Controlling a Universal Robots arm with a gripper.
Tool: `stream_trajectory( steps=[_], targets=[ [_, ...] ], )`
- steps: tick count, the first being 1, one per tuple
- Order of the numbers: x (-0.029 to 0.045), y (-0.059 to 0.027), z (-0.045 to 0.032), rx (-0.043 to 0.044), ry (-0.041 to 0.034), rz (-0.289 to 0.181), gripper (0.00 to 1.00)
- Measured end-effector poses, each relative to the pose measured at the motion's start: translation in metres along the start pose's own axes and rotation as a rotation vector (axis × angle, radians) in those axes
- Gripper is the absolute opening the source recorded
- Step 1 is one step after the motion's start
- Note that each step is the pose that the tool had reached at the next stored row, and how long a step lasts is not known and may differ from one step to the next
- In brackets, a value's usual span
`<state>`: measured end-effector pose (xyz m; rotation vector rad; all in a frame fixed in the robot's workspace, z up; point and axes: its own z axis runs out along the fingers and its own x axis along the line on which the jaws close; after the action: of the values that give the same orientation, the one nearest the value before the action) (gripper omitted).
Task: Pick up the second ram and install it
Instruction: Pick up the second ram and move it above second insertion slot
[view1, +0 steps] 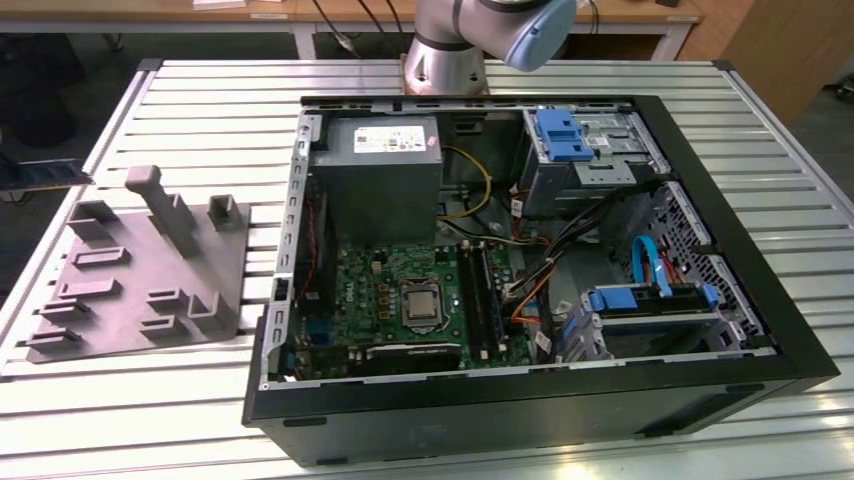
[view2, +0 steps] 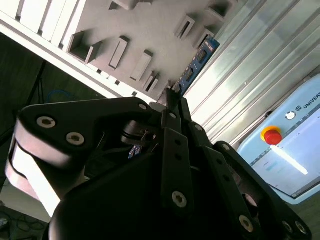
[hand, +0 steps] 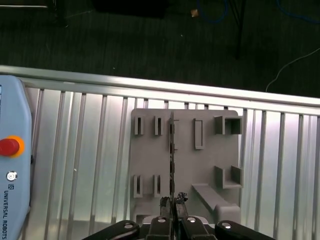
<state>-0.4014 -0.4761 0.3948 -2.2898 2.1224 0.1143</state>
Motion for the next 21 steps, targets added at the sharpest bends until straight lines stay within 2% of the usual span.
stream_trajectory(
  steps=[8, 9, 21],
  targets=[
    [0.0023, -0.0310, -0.0013, -0.0013, -0.0002, 0.000, 0.14],
    [0.0030, -0.0408, -0.0016, -0.0016, -0.0003, 0.000, 0.14],
    [0.0071, -0.0949, -0.0038, -0.0042, -0.0006, 0.000, 0.14]
  ],
)
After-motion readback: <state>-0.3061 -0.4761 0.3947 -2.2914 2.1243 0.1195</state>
